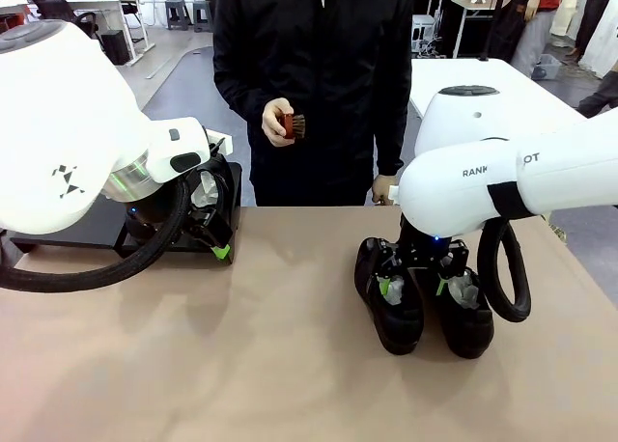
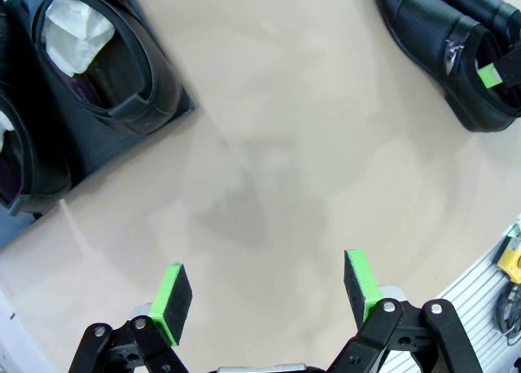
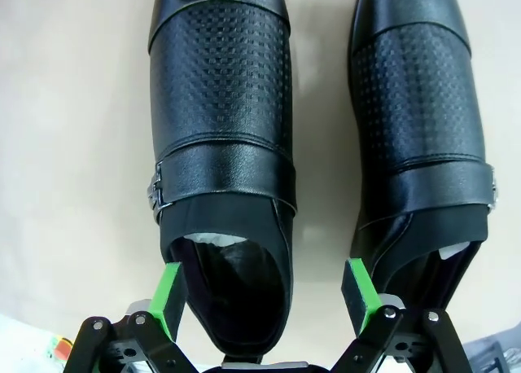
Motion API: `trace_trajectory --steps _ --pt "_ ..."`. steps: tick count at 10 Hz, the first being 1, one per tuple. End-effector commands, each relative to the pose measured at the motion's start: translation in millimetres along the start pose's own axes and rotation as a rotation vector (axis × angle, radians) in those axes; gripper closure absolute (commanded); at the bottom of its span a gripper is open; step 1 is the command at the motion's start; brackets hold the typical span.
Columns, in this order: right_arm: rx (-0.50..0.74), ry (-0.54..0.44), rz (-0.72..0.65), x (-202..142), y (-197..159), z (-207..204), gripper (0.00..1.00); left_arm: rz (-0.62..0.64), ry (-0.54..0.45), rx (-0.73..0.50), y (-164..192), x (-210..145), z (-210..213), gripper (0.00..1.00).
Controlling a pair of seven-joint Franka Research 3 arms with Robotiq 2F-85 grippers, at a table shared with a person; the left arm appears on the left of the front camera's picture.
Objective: Organize the shoes by placing them on the stand.
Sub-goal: Pick up one Shoe and place it in the middle of the table.
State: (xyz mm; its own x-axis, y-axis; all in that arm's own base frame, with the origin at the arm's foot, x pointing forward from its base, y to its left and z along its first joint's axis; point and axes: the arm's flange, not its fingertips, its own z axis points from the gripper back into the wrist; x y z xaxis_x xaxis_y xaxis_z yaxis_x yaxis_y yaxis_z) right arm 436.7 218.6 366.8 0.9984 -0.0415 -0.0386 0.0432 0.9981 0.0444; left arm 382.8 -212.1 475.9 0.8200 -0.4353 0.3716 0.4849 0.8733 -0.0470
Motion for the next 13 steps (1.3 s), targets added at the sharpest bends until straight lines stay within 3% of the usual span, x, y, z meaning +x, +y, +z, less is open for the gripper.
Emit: trace_trajectory --steps 1,2,4,13 --pt "0.009 -0.027 -0.042 1.5 -2.0 -0.3 0.0 0.011 -0.011 -0.014 1.1 -1.3 0.2 0.03" --pt "0.008 -0.029 -0.043 0.0 -3.0 0.4 0.0 0.011 -0.011 -0.014 1.1 -1.3 0.2 0.03" --pt "0.007 -0.02 -0.047 -0.7 -3.9 0.4 0.1 0.011 -0.011 -0.014 1.1 -1.3 0.2 0.03" --pt "-0.02 -0.028 -0.056 -3.7 -3.3 -15.8 0.1 0.011 -0.011 -0.014 1.1 -1.3 0.2 0.03"
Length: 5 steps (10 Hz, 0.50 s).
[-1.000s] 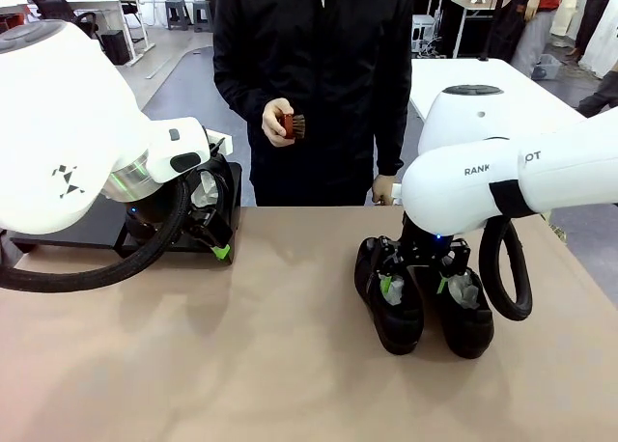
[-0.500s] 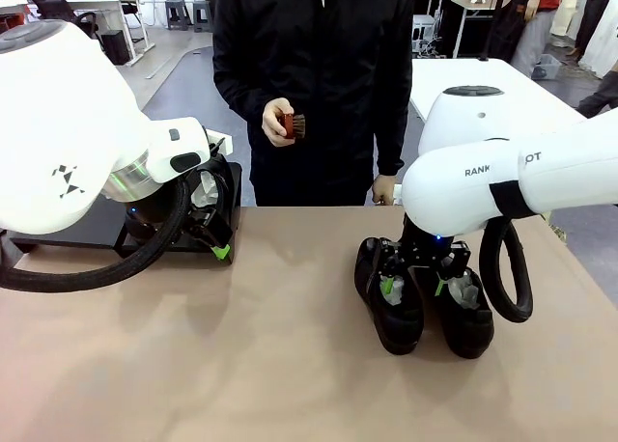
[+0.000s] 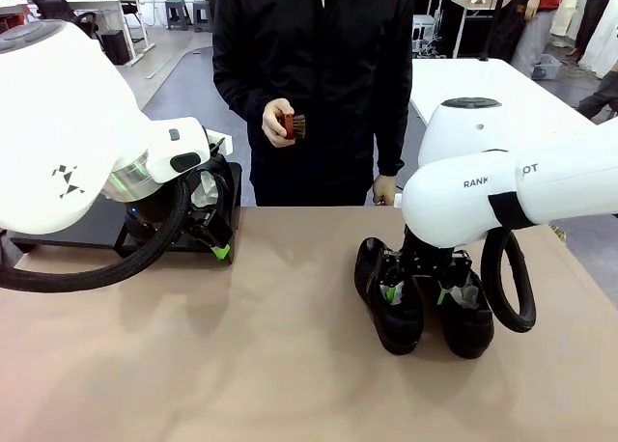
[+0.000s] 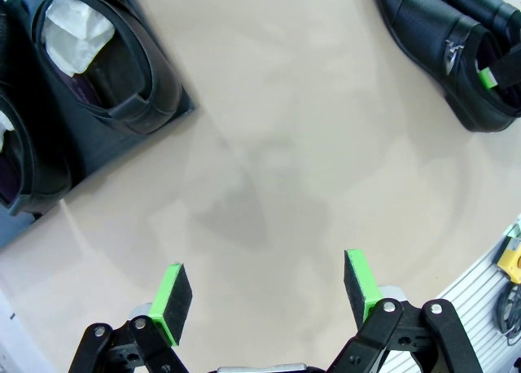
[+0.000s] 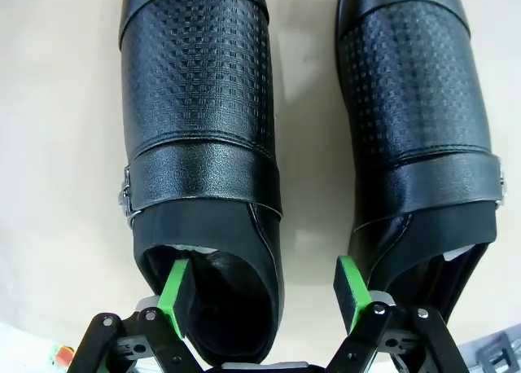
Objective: Organize the shoes by placing them on the stand.
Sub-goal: Pick up one Shoe and place it in the middle of the table.
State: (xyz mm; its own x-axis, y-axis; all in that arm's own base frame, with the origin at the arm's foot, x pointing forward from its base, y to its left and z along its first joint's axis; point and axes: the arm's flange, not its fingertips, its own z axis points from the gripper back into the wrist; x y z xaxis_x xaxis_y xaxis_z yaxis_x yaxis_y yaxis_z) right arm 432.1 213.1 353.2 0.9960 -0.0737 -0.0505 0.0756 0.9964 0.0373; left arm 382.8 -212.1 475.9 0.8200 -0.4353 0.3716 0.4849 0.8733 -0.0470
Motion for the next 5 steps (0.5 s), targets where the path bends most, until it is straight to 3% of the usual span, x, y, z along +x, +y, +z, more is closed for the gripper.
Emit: trace_trajectory --steps 1,5 --pt "-0.021 -0.05 -0.016 -0.3 3.4 -2.5 0.18 0.011 -0.011 -0.014 1.1 -1.3 0.2 0.03" --pt "-0.044 -0.066 0.033 6.1 7.0 -10.4 0.97 0.011 -0.011 -0.014 1.1 -1.3 0.2 0.03"
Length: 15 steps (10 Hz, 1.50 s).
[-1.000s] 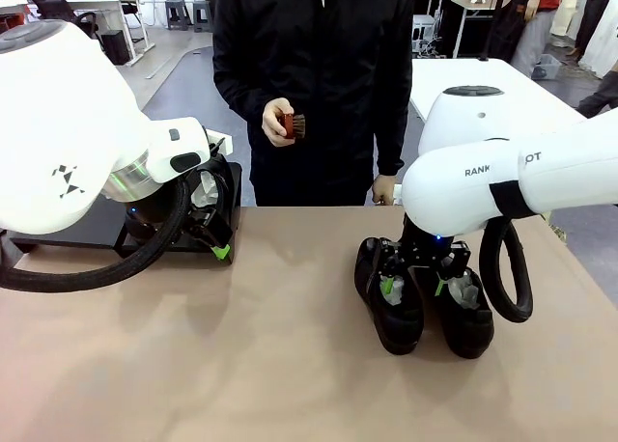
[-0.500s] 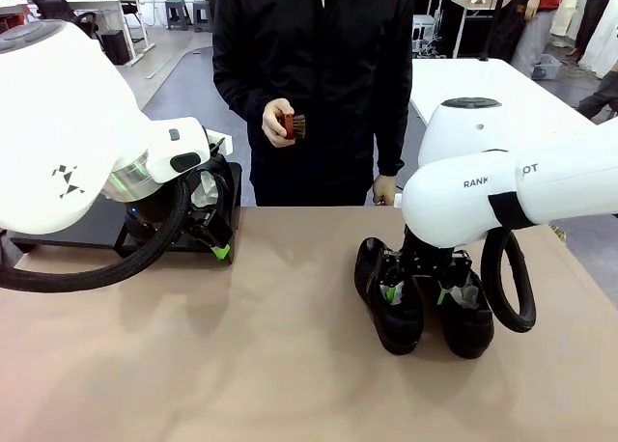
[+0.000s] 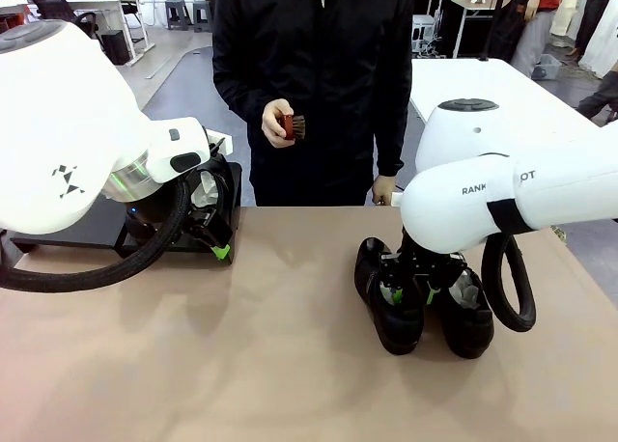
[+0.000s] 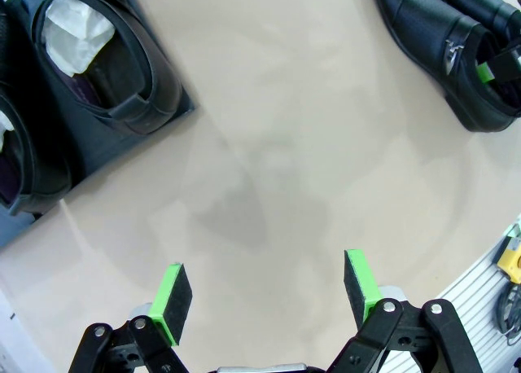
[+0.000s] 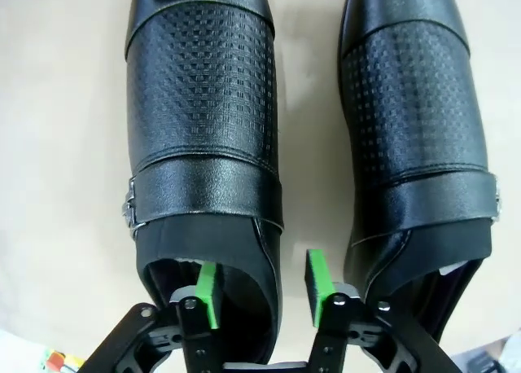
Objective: Organize the shoes by placing them on the stand.
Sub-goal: Pick up one Shoe and place it in the middle of the table.
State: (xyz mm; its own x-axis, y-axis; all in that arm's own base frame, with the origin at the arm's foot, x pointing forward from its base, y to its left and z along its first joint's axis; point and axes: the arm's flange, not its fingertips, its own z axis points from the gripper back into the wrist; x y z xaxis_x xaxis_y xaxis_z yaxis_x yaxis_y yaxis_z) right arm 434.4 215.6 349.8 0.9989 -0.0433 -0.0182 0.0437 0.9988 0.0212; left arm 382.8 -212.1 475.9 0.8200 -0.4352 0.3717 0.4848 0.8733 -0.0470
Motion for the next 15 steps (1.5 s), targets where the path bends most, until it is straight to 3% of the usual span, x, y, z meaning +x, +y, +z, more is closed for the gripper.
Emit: trace_trajectory --steps 1,8,9,12,13,15 --pt "-0.044 -0.039 0.022 6.6 5.8 -11.3 1.0 0.011 -0.011 -0.014 1.1 -1.3 0.2 0.03" --pt "-0.044 -0.026 0.055 6.2 10.9 -17.7 1.0 0.011 -0.011 -0.014 1.1 -1.3 0.2 0.03" --pt "-0.013 -0.001 0.037 -4.8 8.4 1.9 1.0 0.011 -0.011 -0.014 1.1 -1.3 0.2 0.03" --pt "0.048 -0.076 -0.061 -75.1 25.7 80.9 1.0 0.011 -0.011 -0.014 1.1 -1.3 0.2 0.03" --pt "0.078 -0.073 -0.029 -101.9 43.5 86.7 1.0 0.011 -0.011 -0.014 1.1 -1.3 0.2 0.03" --pt "0.086 -0.026 0.009 -121.8 77.0 69.5 1.0 0.011 -0.011 -0.014 1.1 -1.3 0.2 0.03"
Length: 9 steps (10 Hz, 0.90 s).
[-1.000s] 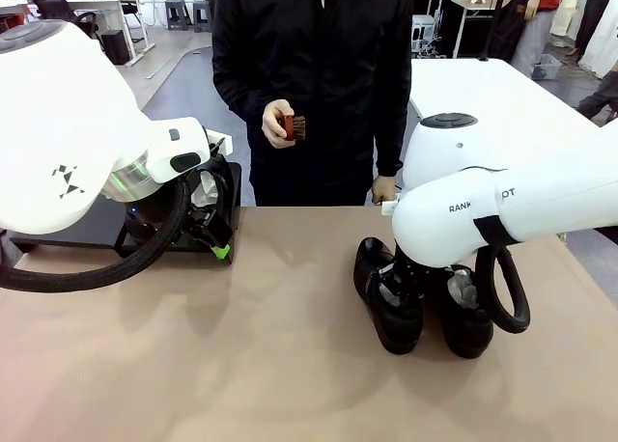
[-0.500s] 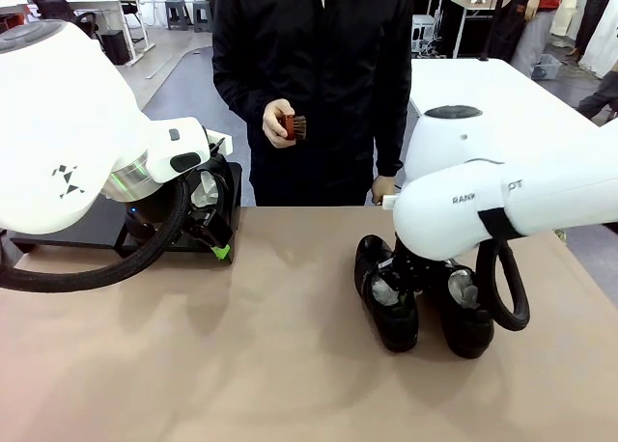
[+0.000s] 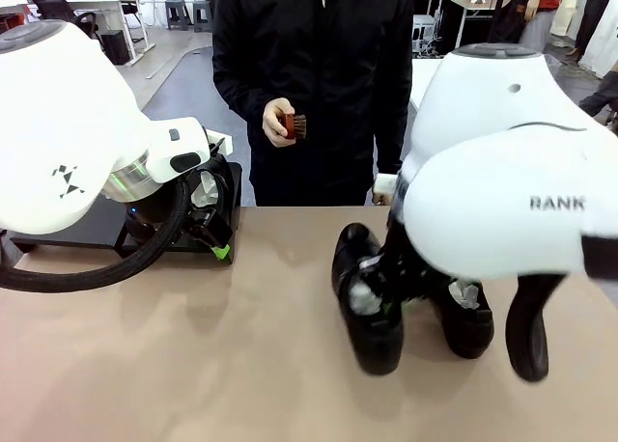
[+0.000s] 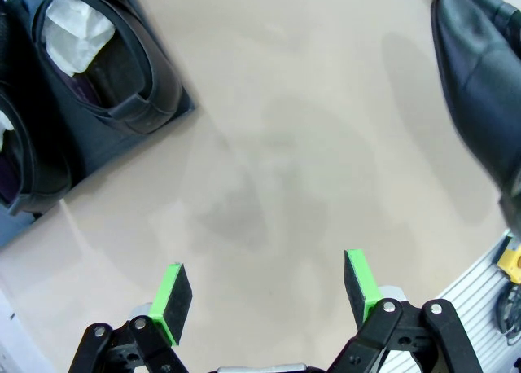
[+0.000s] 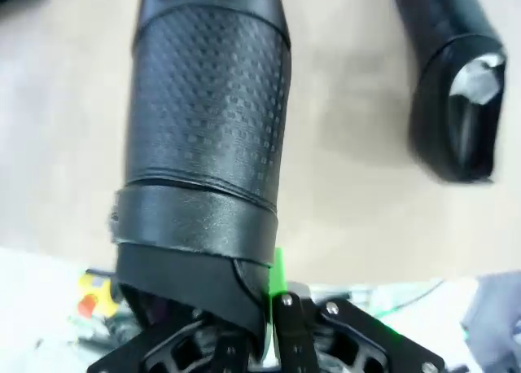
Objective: Organize the shoes by placing them on the stand.
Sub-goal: Pick up one Shoe and place it in the middle of the table.
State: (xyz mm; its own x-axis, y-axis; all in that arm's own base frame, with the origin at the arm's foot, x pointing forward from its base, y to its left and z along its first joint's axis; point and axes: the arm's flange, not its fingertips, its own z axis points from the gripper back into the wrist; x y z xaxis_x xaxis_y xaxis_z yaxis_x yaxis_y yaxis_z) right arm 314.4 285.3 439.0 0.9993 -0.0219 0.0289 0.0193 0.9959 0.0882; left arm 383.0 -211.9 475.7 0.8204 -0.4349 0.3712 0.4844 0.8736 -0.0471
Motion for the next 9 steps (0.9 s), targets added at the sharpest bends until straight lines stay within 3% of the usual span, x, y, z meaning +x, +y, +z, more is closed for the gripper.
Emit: trace_trajectory --steps 1,5,9 --pt "0.058 -0.003 -0.008 -2.3 23.0 -23.6 1.0 0.011 -0.011 -0.014 0.8 -1.3 0.5 0.03" --pt "0.129 -0.076 -0.012 5.1 69.2 -47.7 1.0 0.011 -0.011 -0.014 0.8 -1.3 0.5 0.03" --pt "0.129 -0.001 -0.044 24.8 78.9 -92.7 1.0 0.011 -0.011 -0.014 0.8 -1.3 0.5 0.03"
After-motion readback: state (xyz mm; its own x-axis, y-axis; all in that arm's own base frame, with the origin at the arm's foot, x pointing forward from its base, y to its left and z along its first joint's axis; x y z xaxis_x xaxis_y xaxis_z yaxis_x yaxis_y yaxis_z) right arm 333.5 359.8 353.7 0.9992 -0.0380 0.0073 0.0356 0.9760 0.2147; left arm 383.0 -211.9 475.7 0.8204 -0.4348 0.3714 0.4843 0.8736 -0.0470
